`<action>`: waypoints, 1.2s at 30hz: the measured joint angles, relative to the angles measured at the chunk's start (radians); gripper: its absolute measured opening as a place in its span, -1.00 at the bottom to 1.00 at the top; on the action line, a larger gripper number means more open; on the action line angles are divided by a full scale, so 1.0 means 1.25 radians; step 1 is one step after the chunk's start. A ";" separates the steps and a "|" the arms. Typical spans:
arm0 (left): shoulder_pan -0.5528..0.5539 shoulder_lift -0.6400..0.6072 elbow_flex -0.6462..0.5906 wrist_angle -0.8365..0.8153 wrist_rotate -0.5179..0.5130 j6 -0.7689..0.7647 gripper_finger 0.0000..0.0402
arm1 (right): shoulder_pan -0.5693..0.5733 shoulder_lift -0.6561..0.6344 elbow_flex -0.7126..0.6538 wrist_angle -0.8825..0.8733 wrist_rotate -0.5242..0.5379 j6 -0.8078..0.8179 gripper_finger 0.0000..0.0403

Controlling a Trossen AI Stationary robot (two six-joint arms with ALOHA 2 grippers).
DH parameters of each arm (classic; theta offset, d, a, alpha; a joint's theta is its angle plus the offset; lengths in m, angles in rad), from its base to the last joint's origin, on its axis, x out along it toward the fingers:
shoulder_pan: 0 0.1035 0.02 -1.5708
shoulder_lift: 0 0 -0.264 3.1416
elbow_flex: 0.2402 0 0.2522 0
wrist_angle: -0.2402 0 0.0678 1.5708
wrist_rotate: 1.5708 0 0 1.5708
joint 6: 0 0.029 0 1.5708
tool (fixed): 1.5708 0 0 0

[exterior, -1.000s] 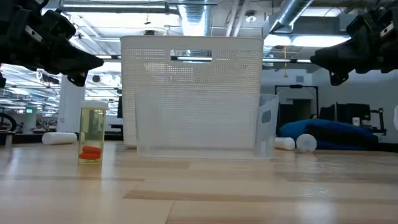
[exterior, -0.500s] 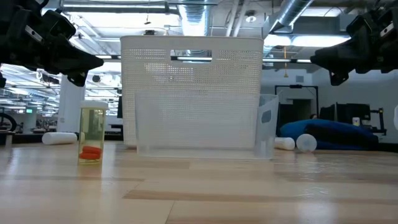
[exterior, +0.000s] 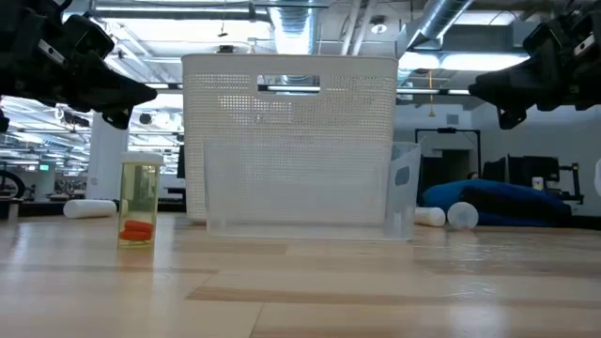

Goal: Pick & Place Medicine items
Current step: Put the patient gown into the white bin

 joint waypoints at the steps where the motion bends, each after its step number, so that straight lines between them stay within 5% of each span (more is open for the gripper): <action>1: 0.000 0.004 0.000 0.013 -0.028 0.006 -1.00 | 0.000 0.000 0.000 0.000 0.000 0.000 -0.55; 7: 0.000 0.007 0.000 0.098 -0.051 -0.522 -1.00 | 0.000 0.000 0.000 0.000 0.000 0.000 -0.55; 14: 0.000 0.007 0.000 0.304 -0.088 -0.867 -1.00 | 0.000 0.000 0.000 0.000 0.000 0.000 -0.55; 22: 0.000 0.014 0.000 0.396 -0.247 -0.807 -1.00 | 0.000 0.000 0.000 0.000 0.000 0.000 -0.55; 31: 0.000 0.022 0.000 0.469 -0.221 -0.769 -0.96 | 0.000 0.000 0.000 0.000 0.000 0.000 -0.55; 36: 0.000 0.022 0.000 0.521 -0.275 -0.672 -0.69 | -0.004 0.000 0.000 0.007 0.019 -0.088 -0.55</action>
